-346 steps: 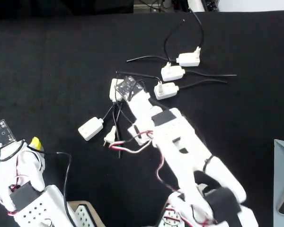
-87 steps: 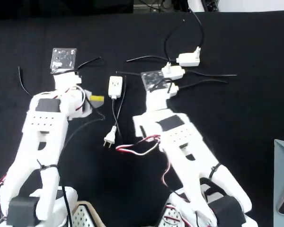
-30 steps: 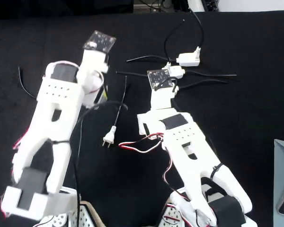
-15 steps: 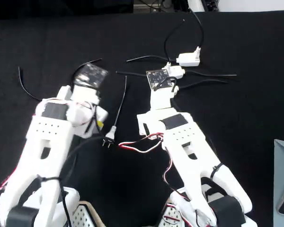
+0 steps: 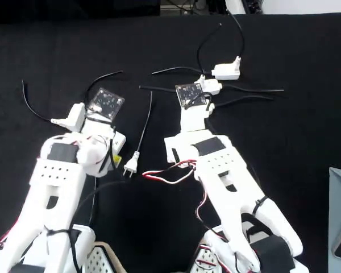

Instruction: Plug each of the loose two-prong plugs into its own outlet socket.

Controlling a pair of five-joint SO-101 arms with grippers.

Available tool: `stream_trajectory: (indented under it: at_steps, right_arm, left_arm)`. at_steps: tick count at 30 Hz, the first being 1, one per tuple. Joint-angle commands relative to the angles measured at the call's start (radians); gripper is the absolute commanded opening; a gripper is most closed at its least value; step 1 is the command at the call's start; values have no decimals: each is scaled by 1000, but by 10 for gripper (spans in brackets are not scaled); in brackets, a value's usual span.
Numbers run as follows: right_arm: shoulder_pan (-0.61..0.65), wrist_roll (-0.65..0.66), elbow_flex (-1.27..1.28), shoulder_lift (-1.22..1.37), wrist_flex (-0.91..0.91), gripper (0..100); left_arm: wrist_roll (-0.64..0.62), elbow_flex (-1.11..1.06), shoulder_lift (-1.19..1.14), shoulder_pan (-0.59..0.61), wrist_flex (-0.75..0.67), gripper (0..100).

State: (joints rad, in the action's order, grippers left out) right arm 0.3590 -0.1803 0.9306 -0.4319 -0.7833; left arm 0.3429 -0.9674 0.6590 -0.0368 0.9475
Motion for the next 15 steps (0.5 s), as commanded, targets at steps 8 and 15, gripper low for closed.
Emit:
stream_trajectory:
  at_steps: [8, 15]
  right_arm:
    - [-11, 8, -44, -21, 9, 145]
    - [-11, 8, -44, -21, 9, 145]
  left_arm:
    - [-46, 162, -405, -35, -192, 245]
    - [-48, 303, -612, -7, -192, 175]
